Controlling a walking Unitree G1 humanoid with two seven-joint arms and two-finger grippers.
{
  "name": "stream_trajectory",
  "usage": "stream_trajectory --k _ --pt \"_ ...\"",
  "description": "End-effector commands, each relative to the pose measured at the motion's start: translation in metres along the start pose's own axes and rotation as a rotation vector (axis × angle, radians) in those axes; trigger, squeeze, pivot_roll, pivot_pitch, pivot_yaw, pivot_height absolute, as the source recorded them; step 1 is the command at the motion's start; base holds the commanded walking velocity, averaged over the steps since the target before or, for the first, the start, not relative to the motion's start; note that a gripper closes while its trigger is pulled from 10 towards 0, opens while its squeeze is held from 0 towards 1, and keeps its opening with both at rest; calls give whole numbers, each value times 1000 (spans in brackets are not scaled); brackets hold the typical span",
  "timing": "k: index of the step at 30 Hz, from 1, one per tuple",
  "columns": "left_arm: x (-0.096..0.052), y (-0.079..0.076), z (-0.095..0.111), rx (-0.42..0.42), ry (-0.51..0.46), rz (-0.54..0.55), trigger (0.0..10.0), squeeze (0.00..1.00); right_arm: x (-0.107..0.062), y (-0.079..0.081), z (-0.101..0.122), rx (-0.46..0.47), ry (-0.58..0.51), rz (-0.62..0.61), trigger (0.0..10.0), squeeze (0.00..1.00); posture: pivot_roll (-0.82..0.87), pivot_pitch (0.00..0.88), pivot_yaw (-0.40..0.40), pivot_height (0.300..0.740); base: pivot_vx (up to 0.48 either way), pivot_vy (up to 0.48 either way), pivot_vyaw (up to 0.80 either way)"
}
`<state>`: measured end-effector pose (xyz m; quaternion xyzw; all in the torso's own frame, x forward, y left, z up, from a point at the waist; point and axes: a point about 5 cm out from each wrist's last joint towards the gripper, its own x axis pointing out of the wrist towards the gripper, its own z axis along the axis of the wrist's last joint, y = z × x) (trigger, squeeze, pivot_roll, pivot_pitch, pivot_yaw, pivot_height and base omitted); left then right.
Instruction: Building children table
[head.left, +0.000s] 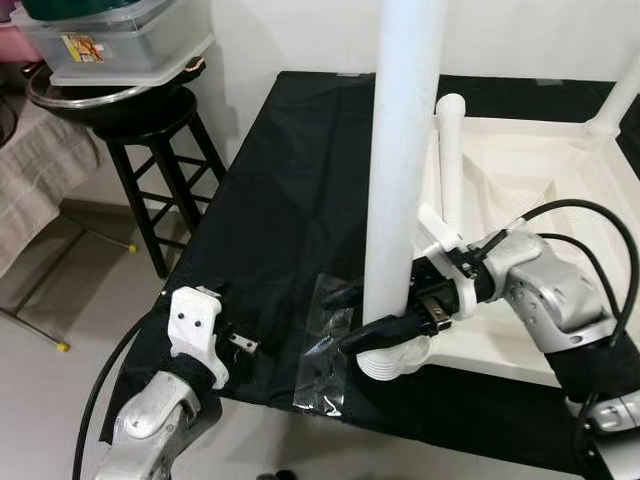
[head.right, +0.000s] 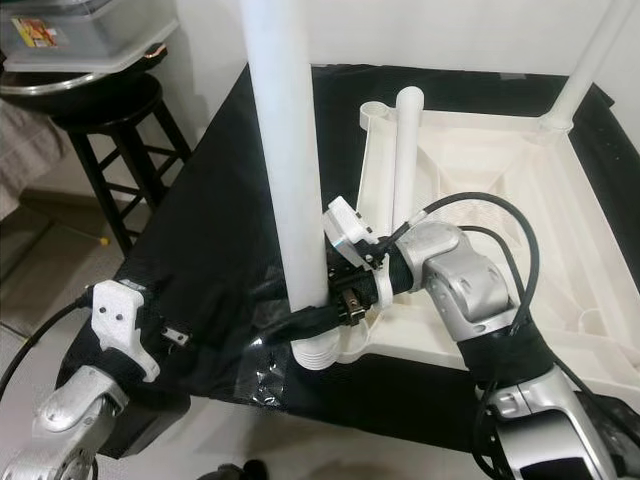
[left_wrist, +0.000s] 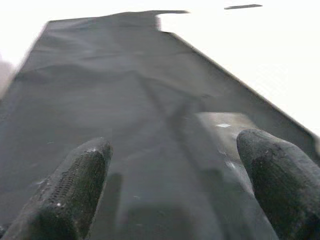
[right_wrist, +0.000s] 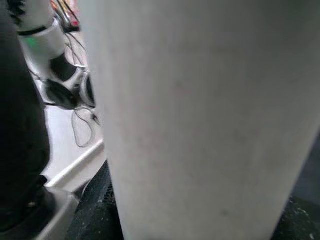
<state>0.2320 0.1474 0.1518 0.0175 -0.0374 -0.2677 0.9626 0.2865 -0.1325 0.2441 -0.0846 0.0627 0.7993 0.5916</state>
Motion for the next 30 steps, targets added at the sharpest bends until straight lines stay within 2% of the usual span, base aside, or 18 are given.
stream_trajectory --k 1,4,6,8,13,16,21,23,26,30 --pt "-8 -2 2 11 -1 -85 10000 0 -1 1 1 35 -10 42 10000 0 -13 260 50 740 0 0 0" --pt "-12 -1 4 16 -1 -115 10000 0 -3 2 1 55 -13 47 10000 0 -13 260 50 740 0 0 0" --pt "-17 1 6 31 -1 -132 10000 0 -15 7 2 91 -20 39 10000 0 -12 279 50 740 0 0 0" --pt "-18 1 7 35 -1 -133 10000 0 -18 8 3 99 -18 34 10000 0 -12 279 50 740 0 0 0" --pt "-17 -6 8 29 -9 -171 10000 0 -26 10 0 99 16 0 10000 0 -16 289 54 740 0 0 0" --pt "-17 -6 8 29 -9 -171 10000 0 -26 10 0 99 16 0 10000 0 -16 289 54 740 0 0 0" --pt "-15 -12 11 19 -20 -220 10000 0 -26 12 -7 98 78 -4 10000 0 -18 292 59 740 0 0 0" --pt "-14 -12 14 20 -25 -238 10000 0 -26 7 -10 55 106 -41 10000 0 -18 293 62 740 0 0 0" --pt "-14 -12 14 21 -27 -242 10000 0 -27 5 -11 41 106 -57 10000 0 -18 293 62 740 0 0 0" --pt "-13 -15 15 19 -32 -255 10000 0 -25 5 -11 15 55 -111 10000 0 -20 294 65 740 0 0 0"
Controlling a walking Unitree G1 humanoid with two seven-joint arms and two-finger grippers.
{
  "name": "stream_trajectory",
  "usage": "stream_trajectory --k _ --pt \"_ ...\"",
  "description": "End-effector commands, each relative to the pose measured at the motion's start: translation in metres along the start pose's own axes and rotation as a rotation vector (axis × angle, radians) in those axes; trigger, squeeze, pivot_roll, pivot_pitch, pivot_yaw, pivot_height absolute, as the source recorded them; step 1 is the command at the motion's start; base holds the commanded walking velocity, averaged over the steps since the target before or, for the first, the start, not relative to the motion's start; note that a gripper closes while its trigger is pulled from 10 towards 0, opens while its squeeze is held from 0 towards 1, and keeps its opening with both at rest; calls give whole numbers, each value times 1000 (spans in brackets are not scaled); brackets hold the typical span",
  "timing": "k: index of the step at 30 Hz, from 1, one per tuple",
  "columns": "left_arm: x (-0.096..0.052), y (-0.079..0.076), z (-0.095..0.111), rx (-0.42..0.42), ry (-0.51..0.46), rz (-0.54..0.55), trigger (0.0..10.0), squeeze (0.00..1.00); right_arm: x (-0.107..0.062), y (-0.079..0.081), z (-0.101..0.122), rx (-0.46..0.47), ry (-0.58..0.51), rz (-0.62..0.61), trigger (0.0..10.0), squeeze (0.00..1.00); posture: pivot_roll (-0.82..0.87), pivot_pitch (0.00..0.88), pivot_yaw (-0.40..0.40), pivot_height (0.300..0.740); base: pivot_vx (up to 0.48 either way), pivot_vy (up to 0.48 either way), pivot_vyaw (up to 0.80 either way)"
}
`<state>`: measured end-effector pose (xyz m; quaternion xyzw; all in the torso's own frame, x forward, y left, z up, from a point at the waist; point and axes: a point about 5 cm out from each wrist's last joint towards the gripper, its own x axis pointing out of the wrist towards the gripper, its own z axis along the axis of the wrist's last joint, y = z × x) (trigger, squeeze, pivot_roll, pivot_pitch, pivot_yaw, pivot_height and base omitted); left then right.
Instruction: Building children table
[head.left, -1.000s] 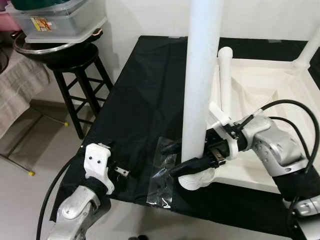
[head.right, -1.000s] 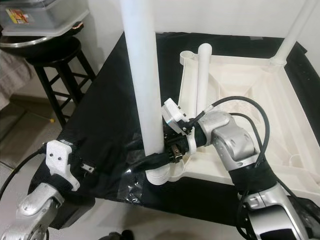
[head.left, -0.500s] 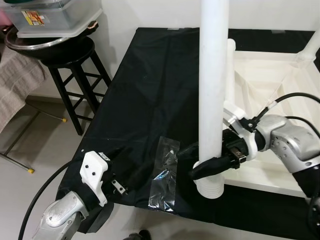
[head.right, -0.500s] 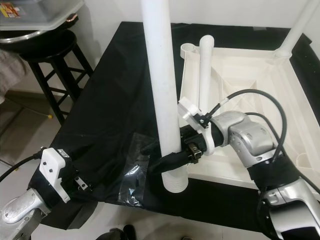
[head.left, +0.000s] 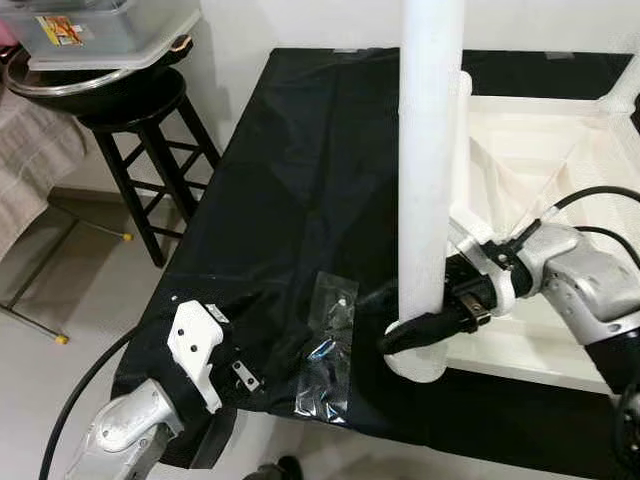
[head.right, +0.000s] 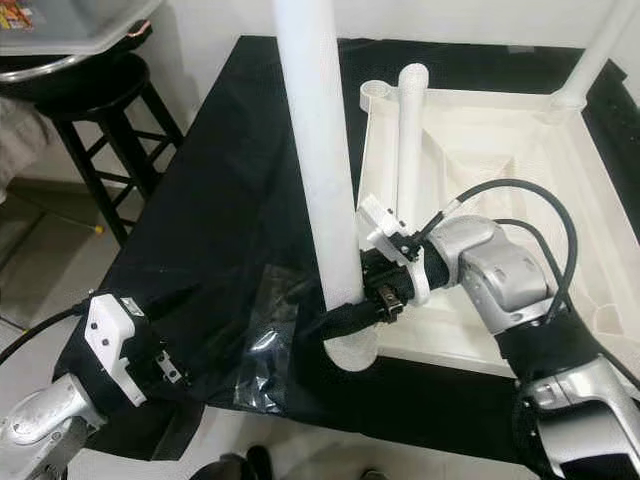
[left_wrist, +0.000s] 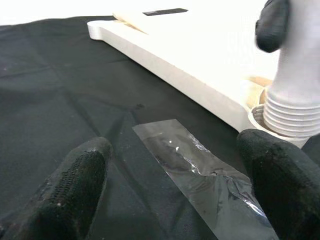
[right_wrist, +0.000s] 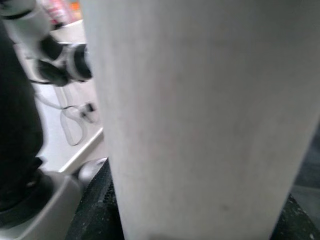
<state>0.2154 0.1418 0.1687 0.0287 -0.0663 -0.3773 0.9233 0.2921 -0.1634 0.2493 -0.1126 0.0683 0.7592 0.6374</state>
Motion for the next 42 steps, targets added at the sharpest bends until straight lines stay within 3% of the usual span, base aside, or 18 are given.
stream_trajectory --k 1,16,25,34,42 --pt "-2 -3 -3 -15 23 -23 10000 0 7 3 -9 26 4 13 10000 0 -20 294 65 740 0 0 0" --pt "-1 -4 -1 -10 23 -38 10000 0 14 14 -22 65 -54 -13 10000 0 -20 299 75 740 0 0 0" --pt "-1 -4 -1 -6 25 -48 10000 0 15 9 -29 23 -77 -164 10000 0 -22 300 81 740 0 0 0" --pt "0 -4 -1 -4 27 -54 10000 0 7 21 -38 22 -25 -189 10000 0 -29 297 86 740 0 0 0" --pt "1 -4 -1 0 28 -59 10000 0 13 31 -41 -19 20 -181 10000 0 -31 291 83 740 0 0 0"
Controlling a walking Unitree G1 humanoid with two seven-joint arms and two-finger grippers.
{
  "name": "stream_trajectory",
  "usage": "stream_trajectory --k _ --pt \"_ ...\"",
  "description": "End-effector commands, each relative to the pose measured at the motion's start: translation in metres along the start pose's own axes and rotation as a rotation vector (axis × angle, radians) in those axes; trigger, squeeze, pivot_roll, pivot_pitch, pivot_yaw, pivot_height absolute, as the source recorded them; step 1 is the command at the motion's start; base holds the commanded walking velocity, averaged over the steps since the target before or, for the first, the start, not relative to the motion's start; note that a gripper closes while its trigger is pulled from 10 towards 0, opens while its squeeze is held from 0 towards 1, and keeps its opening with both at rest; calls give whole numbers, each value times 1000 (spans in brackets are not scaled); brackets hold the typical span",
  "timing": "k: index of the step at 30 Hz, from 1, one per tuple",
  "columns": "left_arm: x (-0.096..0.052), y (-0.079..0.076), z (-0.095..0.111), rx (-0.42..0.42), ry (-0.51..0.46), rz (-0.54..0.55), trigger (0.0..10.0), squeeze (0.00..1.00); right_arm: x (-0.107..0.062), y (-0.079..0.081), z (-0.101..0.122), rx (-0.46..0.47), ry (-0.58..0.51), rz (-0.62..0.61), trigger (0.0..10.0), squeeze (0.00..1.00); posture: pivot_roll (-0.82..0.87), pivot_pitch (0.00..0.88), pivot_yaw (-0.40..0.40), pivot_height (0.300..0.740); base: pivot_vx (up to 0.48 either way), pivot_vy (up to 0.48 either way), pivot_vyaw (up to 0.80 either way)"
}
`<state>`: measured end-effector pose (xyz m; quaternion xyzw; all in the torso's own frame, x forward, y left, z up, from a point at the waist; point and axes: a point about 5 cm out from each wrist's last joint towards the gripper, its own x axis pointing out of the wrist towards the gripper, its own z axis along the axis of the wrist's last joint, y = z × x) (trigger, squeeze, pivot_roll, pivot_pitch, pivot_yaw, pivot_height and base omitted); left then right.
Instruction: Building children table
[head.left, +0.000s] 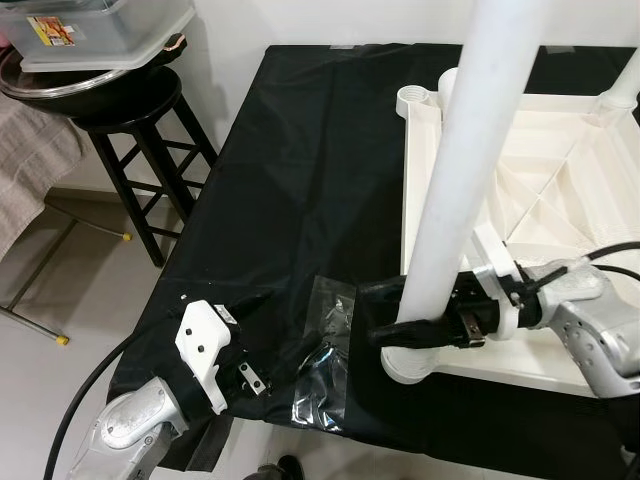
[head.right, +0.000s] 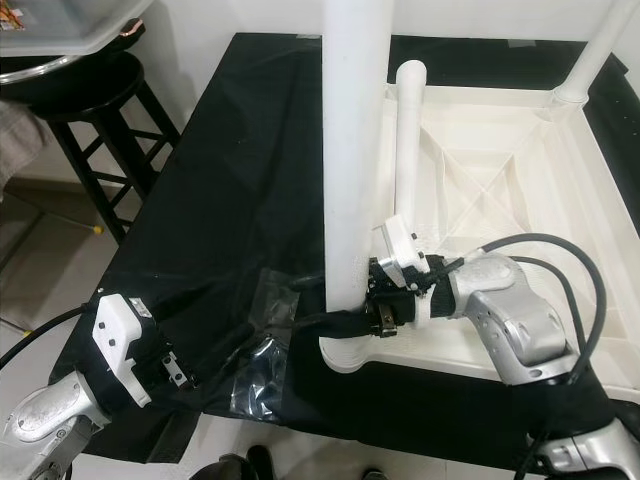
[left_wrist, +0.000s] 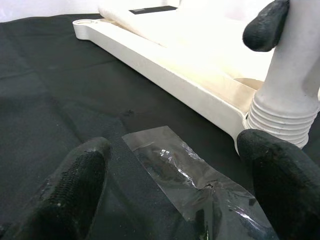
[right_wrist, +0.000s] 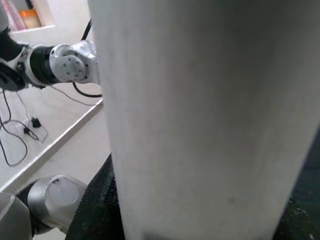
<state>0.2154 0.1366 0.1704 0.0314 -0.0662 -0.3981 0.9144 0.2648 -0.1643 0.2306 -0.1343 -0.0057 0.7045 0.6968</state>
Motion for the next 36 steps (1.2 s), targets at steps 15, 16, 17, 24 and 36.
stream_trajectory --k 15,16,17,24,36 --pt "-2 1 -5 6 29 -22 10000 0 25 47 -37 244 -138 -633 10000 0 -63 260 66 740 0 0 0" --pt "-2 1 -5 6 28 -22 10000 0 25 49 -44 275 -127 -748 10000 0 -63 260 66 740 0 0 0" --pt "-2 1 -5 6 28 -22 10000 0 25 49 -44 275 -127 -748 10000 0 -63 260 66 740 0 0 0" --pt "2 5 -4 13 21 -34 10000 0 16 51 -70 313 165 -1331 10000 0 -68 243 82 740 0 0 0" --pt "7 12 -1 29 7 -31 10000 0 35 -3 -44 222 28 -1218 10000 0 -57 228 111 740 0 0 0"
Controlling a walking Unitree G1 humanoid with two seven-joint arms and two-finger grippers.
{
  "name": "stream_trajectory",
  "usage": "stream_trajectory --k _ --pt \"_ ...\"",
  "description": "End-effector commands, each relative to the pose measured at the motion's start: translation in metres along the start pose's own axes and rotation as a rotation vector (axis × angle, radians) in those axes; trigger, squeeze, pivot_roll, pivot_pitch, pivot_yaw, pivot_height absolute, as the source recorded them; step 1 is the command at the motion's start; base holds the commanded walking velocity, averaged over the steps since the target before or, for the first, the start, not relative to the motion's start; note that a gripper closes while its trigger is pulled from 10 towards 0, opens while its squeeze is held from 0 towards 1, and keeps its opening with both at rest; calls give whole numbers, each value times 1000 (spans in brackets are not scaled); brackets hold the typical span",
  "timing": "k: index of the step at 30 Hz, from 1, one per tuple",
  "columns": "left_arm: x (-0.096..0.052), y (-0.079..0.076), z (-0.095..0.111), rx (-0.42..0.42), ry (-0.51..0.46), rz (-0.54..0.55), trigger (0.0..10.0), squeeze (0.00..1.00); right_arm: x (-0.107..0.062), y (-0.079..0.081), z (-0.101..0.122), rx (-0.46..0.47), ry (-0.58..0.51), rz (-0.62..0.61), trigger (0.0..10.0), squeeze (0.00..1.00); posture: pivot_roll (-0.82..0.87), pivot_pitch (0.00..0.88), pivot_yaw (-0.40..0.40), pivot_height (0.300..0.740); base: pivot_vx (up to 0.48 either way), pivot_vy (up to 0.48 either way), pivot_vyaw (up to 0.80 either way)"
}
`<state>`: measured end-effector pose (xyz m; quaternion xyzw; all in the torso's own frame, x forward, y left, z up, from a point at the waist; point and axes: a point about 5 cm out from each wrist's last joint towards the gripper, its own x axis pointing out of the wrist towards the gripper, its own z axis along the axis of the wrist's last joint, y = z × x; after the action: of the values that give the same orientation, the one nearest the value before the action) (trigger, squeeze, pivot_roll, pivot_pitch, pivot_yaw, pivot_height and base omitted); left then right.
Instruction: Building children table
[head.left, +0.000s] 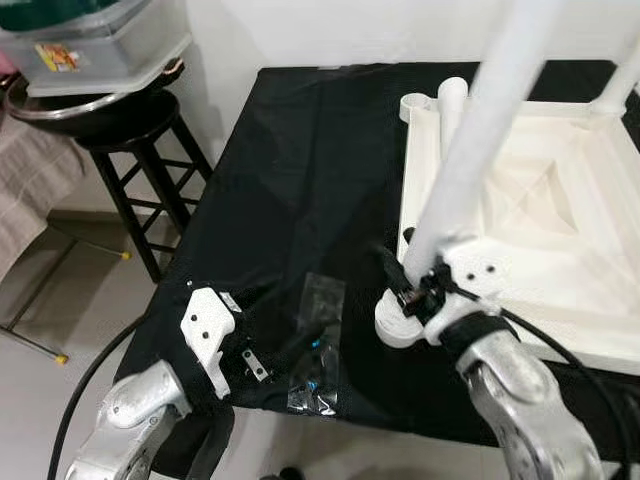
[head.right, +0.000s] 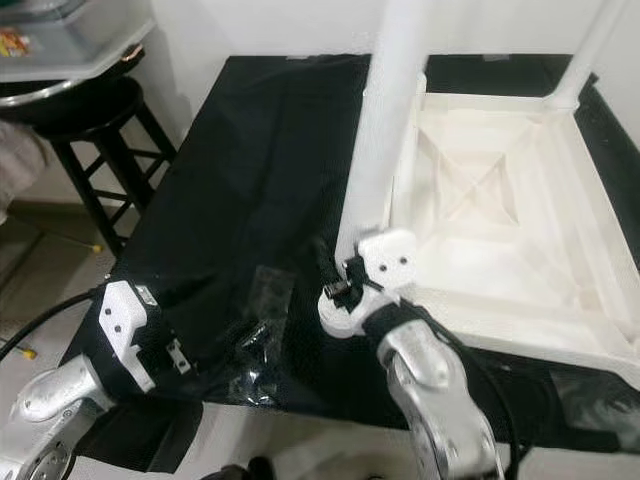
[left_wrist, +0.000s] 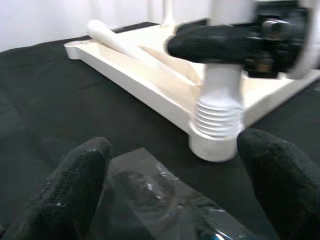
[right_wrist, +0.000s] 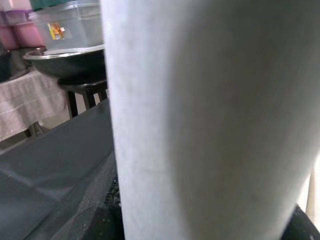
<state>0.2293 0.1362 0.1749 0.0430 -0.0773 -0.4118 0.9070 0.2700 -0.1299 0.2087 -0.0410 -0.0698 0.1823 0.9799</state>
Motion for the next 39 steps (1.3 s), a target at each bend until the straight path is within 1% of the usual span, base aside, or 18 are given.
stream_trajectory --k 1,7,9,11,12,14,16,17,19,21,22,27,30,31,35,37,38,39 --pt "-3 2 -3 1 19 1 10000 0 7 -7 -24 24 121 29 10000 0 -53 227 110 740 0 0 0" --pt "-2 2 -2 6 17 0 10000 0 24 -4 -10 -9 46 153 10000 0 -45 230 112 740 0 0 0" --pt "-2 2 -2 7 18 -1 10000 0 27 5 -7 -13 47 342 10000 0 -42 234 116 740 0 0 0" --pt "-3 2 -1 6 19 -3 10000 0 23 13 -6 -23 60 544 10000 0 -40 241 116 740 0 0 0" --pt "-3 2 -1 6 19 -3 10000 0 23 13 -6 -23 60 544 10000 0 -40 241 116 740 0 0 0" --pt "-3 1 -2 4 20 -8 10000 0 19 13 -5 -28 75 710 10000 0 -39 247 118 740 0 0 0" --pt "-3 1 -2 4 20 -8 10000 0 19 13 -5 -28 75 710 10000 0 -39 247 118 740 0 0 0" --pt "-2 0 -2 2 21 -11 10000 0 22 8 -4 -23 87 770 10000 0 -35 256 115 740 0 0 0" --pt "-3 -2 -2 -1 22 -14 10000 0 25 1 -1 -14 91 814 10000 0 -30 266 114 740 0 0 0" --pt "-3 -2 -2 -1 22 -14 10000 0 25 1 -1 -14 91 814 10000 0 -30 266 114 740 0 0 0" --pt "-5 -6 -2 -11 28 -19 10000 0 36 -13 7 48 80 885 10000 0 -16 289 110 740 0 0 0" --pt "-7 -11 -2 -22 36 -20 10000 0 45 -21 15 111 59 961 10000 0 -8 301 111 740 0 0 0" --pt "-10 -14 -1 -29 41 -25 10000 0 46 -21 20 48 90 1098 10000 0 -3 318 111 740 0 0 0" --pt "-10 -14 -1 -29 41 -25 10000 0 46 -21 20 48 90 1098 10000 0 -3 318 111 740 0 0 0" --pt "-8 -18 0 -29 42 -36 10000 0 51 -18 38 -42 104 1256 10000 0 -6 327 107 740 0 0 0" --pt "-8 -18 0 -29 42 -36 10000 0 51 -18 38 -42 104 1256 10000 0 -6 327 107 740 0 0 0" --pt "-6 -20 0 -27 42 -44 10000 0 53 -16 52 -93 94 1349 10000 0 -10 329 105 740 0 0 0" --pt "-6 -20 0 -27 42 -44 10000 0 53 -16 52 -93 94 1349 10000 0 -10 329 105 740 0 0 0"
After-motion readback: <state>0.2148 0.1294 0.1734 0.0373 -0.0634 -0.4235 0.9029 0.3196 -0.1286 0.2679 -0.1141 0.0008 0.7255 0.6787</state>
